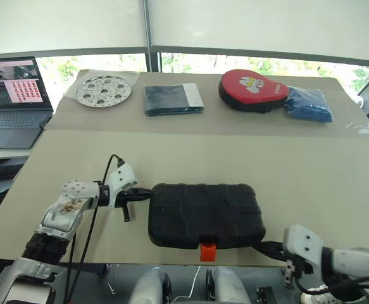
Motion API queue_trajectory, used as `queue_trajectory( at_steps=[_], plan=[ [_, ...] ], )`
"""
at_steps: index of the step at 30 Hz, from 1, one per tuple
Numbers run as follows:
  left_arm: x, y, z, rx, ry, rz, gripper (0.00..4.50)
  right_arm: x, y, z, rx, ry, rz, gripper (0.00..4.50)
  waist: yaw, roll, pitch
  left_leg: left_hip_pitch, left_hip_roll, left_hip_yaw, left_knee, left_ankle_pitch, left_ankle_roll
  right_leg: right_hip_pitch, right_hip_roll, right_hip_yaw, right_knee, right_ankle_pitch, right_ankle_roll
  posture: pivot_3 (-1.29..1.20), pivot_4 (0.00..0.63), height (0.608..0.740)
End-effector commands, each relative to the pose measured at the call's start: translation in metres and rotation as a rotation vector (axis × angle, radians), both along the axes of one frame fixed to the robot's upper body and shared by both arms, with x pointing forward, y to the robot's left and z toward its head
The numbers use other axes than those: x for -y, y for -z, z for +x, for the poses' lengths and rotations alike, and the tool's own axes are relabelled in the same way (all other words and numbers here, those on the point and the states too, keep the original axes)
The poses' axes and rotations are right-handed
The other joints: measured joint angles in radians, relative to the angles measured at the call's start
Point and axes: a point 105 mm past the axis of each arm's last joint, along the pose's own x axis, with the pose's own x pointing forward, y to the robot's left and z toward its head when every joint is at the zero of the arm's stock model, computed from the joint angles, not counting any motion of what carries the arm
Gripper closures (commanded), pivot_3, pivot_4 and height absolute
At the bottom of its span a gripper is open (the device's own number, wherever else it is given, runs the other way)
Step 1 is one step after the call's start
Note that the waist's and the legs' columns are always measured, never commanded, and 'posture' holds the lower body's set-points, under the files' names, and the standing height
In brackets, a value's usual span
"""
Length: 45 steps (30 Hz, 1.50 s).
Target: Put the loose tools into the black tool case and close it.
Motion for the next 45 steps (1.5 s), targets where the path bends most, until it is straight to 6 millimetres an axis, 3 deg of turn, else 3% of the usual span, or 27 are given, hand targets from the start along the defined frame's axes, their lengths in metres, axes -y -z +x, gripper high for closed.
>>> queue_trajectory(
  at_steps=[1,9,14,24,28,31,33,35,39,41,45],
  plan=[
    [0.000,-0.003,-0.002,-0.008,0.008,0.027,4.48,-0.007,-0.003,0.013,0.087,-0.047,-0.067,4.50,-0.005,-0.003,-0.001,0.000,0.001,0.000,0.000,0.000,0.000,0.000,0.000,0.000,0.000,0.000,0.000,0.00,0.150,0.740],
    [0.002,-0.001,-0.007,-0.013,-0.024,-0.007,4.48,-0.006,-0.016,0.059,0.234,0.000,-0.085,4.50,-0.012,-0.006,-0.001,0.003,0.002,0.000,0.000,-0.001,0.005,0.001,0.001,0.001,0.002,0.003,-0.004,0.00,0.150,0.740],
    [0.008,-0.005,-0.026,-0.040,-0.029,-0.078,4.48,0.004,-0.027,0.101,0.330,0.070,-0.087,4.50,-0.020,-0.006,-0.001,0.002,0.001,0.001,0.000,0.004,-0.003,0.000,0.000,0.002,0.001,0.003,-0.003,0.00,0.150,0.740],
    [0.019,-0.020,-0.032,-0.001,-0.050,-0.182,4.48,0.016,-0.034,0.127,0.389,0.127,-0.038,4.50,-0.006,-0.004,0.000,-0.002,0.000,0.000,0.000,0.004,-0.003,-0.002,-0.001,-0.001,0.001,0.002,-0.002,0.00,0.150,0.740],
    [-0.002,-0.037,-0.029,0.009,-0.031,-0.202,4.48,0.030,-0.047,0.118,0.369,0.179,0.034,4.50,-0.002,-0.004,0.001,-0.003,0.000,0.000,0.000,0.004,-0.003,-0.002,-0.001,-0.001,0.000,0.002,-0.002,0.00,0.150,0.740],
    [-0.019,-0.052,-0.020,0.009,-0.005,-0.181,4.48,0.035,-0.056,0.093,0.273,0.195,0.151,4.50,0.002,-0.002,0.001,-0.003,0.000,-0.002,-0.001,0.004,-0.003,-0.002,-0.001,-0.003,0.001,0.002,-0.002,0.00,0.150,0.740],
    [-0.014,-0.066,-0.013,0.011,0.041,-0.193,4.48,0.036,-0.057,0.077,0.220,0.201,0.168,4.50,0.010,-0.002,0.001,-0.003,0.000,-0.003,-0.001,0.004,-0.003,-0.001,0.000,-0.004,0.001,0.002,-0.001,0.00,0.150,0.740],
    [-0.001,-0.078,-0.008,0.018,0.103,-0.218,4.48,0.033,-0.055,0.063,0.177,0.208,0.180,4.50,0.007,-0.002,0.001,-0.003,0.000,-0.004,0.000,0.004,-0.002,0.000,-0.001,-0.004,0.000,0.002,-0.001,0.00,0.150,0.740],
    [0.045,-0.087,-0.001,0.041,0.252,-0.234,4.50,0.018,-0.042,0.035,0.095,0.199,0.166,3.66,0.013,-0.002,0.001,-0.004,-0.002,-0.003,0.001,0.003,-0.001,0.001,-0.001,-0.003,0.000,0.003,0.001,0.00,0.150,0.740],
    [0.071,-0.091,0.003,0.084,0.320,-0.265,4.50,0.011,-0.033,0.027,0.053,0.220,0.165,3.66,0.014,-0.002,0.001,-0.004,-0.002,-0.003,0.002,0.003,0.000,0.001,0.000,-0.002,0.000,0.003,0.002,0.00,0.150,0.740],
    [0.104,-0.090,0.008,0.091,0.376,-0.270,4.50,0.006,-0.016,0.021,-0.001,0.220,0.107,3.66,0.004,-0.003,0.001,-0.005,-0.003,-0.002,0.004,0.003,0.001,0.001,0.001,0.000,-0.001,0.003,0.003,0.00,0.150,0.740]
  ],
)
